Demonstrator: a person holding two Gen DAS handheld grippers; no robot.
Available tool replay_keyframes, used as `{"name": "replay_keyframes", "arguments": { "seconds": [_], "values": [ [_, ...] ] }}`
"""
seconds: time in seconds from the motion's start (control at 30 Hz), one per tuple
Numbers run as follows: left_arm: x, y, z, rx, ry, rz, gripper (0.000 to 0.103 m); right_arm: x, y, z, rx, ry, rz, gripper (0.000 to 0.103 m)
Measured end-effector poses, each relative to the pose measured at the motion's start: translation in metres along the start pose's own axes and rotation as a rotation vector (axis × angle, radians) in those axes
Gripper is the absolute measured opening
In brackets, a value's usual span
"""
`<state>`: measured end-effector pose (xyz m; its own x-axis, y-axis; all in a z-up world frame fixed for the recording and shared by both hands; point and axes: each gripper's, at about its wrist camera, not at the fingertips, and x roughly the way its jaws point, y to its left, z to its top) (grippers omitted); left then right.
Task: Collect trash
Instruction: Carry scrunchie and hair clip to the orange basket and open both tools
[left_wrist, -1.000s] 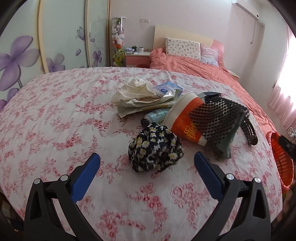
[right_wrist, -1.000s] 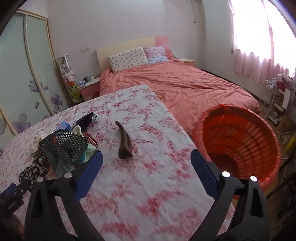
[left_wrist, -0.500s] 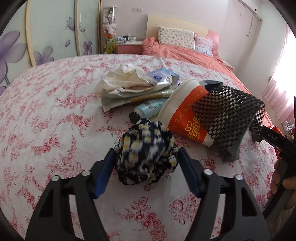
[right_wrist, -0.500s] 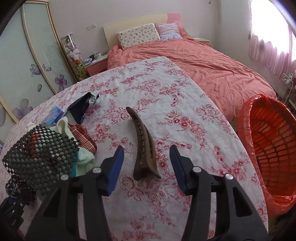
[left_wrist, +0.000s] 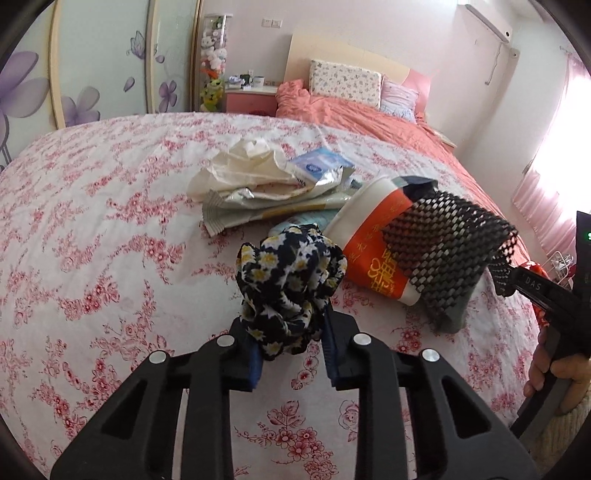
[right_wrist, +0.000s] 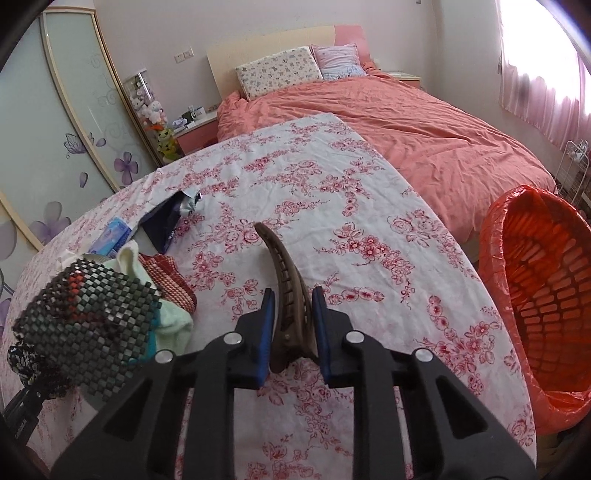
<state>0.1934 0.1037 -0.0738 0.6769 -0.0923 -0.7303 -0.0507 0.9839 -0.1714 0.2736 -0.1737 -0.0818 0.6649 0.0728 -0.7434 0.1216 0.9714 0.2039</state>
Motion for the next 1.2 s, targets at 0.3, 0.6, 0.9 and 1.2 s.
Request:
{"name": "replay_keyframes", "arguments": {
  "seconds": [0.3,0.6,0.9,1.2],
  "values": [
    [-0.017,-0.007,0.007,0.009,-0.047,-0.018,0.021,-0.028,-0.008,-0.004,0.008,-0.057,0.000,0.020],
    [-0.035,-0.020,0.015,0.029,-0.092,-0.043,0.021,-0.020,-0.012,-0.017,-0.024,0.024,-0.022,0.019],
    [-0.043,-0.027,0.023,0.042,-0.114,-0.049,0.021,-0.007,-0.008,-0.008,-0.015,0.040,-0.029,0.018],
    [-0.057,-0.055,0.032,0.087,-0.140,-0.099,0.021,-0.052,-0.024,-0.001,0.004,-0.049,-0.004,0.014]
  ]
}}
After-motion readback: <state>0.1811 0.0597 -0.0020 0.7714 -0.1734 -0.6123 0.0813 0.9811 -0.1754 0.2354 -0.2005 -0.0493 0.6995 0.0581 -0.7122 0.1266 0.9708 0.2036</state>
